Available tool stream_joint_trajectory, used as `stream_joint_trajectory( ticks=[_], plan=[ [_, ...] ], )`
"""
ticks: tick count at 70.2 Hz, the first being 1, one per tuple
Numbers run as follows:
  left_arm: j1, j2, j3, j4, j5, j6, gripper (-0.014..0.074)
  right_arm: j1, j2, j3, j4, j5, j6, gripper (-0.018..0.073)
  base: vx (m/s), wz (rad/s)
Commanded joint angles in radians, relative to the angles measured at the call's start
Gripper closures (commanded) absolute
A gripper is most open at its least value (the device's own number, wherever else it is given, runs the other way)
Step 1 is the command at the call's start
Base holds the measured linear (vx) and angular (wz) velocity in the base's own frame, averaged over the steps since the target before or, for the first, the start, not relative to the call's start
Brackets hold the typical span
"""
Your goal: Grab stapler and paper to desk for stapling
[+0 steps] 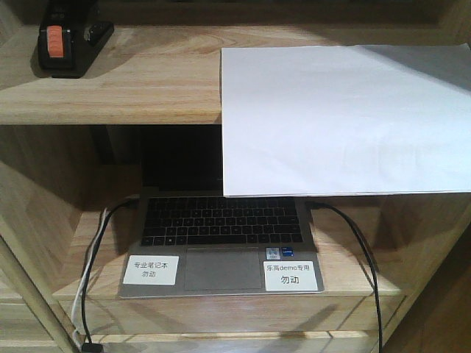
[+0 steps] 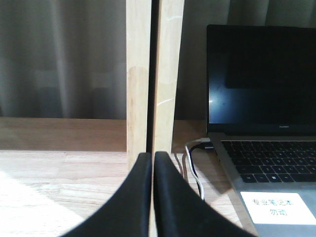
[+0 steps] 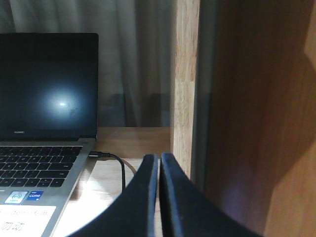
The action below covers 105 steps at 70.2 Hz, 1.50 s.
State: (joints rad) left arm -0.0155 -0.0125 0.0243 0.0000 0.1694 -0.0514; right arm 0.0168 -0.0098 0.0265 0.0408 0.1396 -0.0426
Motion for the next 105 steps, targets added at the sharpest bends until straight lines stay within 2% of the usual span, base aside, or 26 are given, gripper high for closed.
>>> stream_joint_trajectory(
  ticks=[1,33,46,55,63,70,76,90,105],
  plan=[
    [-0.002,-0.015,0.011,-0.012,-0.071,-0.009,0.0603,-0.008,-0.010,0.004,-0.008,-0.082,-0.012,0.0565,0.00,0.00],
    [-0.002,-0.015,0.008,-0.012,-0.079,-0.009,0.0603,-0.008,-0.010,0.004,-0.001,-0.109,-0.010,0.0565,0.00,0.00],
    [-0.002,-0.015,0.008,-0.047,-0.135,-0.010,0.0603,-0.008,-0.010,0.004,0.004,-0.166,-0.004,0.0565,0.00,0.00],
    [-0.002,-0.015,0.008,-0.048,-0.280,-0.010,0.0603,-0.008,-0.010,0.002,0.002,-0.289,-0.004,0.0565,0.00,0.00],
    [-0.002,-0.015,0.004,-0.048,-0.487,-0.010,0.0603,-0.008,-0.010,0.000,0.003,-0.433,-0.004,0.0565,0.00,0.00],
    [-0.002,-0.015,-0.028,-0.048,-0.582,-0.010,0.0603,-0.008,-0.010,-0.037,0.003,-0.470,-0.004,0.0565,0.00,0.00],
    [-0.002,-0.013,-0.097,-0.048,-0.545,-0.009,0.0603,-0.008,-0.010,-0.090,0.003,-0.469,-0.004,0.0565,0.00,0.00],
    [-0.002,0.029,-0.371,-0.045,-0.386,-0.005,0.0603,-0.008,-0.010,-0.266,0.002,-0.448,-0.012,0.0565,0.00,0.00],
    [-0.002,0.186,-0.710,-0.045,-0.251,0.079,0.0603,-0.008,0.073,-0.504,0.002,-0.318,-0.012,0.0565,0.00,0.00]
  ],
)
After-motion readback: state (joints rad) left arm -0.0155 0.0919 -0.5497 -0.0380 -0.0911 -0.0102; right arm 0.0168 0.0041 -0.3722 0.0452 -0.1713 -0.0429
